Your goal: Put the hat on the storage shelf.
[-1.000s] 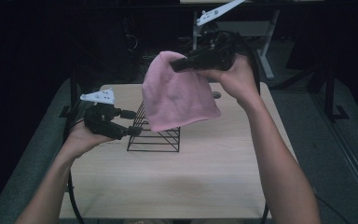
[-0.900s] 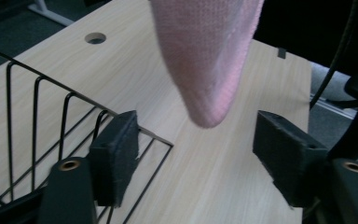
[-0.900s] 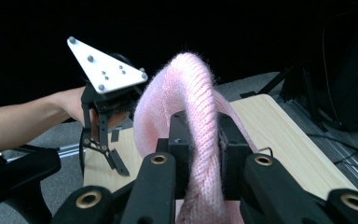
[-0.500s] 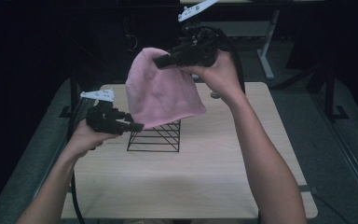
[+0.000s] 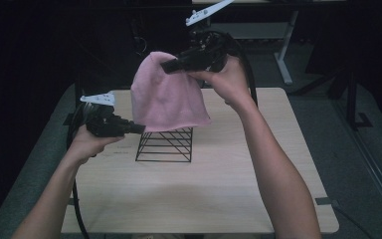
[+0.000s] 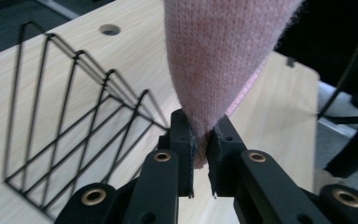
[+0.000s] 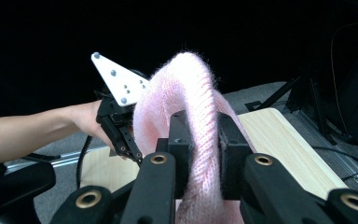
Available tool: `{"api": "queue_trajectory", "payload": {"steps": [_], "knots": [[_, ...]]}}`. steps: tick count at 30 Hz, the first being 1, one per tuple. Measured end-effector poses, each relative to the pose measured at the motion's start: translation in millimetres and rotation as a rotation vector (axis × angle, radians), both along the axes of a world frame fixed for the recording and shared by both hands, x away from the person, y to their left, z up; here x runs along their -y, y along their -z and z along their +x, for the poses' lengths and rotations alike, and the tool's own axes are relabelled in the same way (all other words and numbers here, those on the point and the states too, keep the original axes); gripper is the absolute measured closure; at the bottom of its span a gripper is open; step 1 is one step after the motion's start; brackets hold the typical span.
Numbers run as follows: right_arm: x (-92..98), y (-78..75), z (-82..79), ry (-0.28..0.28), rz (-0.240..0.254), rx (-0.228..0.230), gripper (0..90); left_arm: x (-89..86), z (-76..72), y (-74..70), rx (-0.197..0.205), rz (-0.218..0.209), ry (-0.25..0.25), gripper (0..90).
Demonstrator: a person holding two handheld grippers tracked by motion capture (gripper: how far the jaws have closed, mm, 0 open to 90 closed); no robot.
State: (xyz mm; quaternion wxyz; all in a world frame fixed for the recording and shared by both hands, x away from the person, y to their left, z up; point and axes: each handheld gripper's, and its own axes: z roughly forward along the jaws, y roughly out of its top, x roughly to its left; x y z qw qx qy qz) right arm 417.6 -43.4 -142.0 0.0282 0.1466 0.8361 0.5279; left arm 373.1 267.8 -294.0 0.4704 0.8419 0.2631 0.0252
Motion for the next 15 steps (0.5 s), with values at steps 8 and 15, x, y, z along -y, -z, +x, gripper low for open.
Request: {"api": "queue_trajectory", "payload": {"steps": [8,15], "knots": [[-1.7,11.8,17.2,0.032,0.004,-0.017,78.9,-8.5,15.0,1.5,0.013,0.047,-0.061,82.4],[-0.8,23.8,29.4,0.051,0.004,-0.044,78.6,-7.8,20.6,6.9,0.013,0.089,-0.088,82.3]]}}
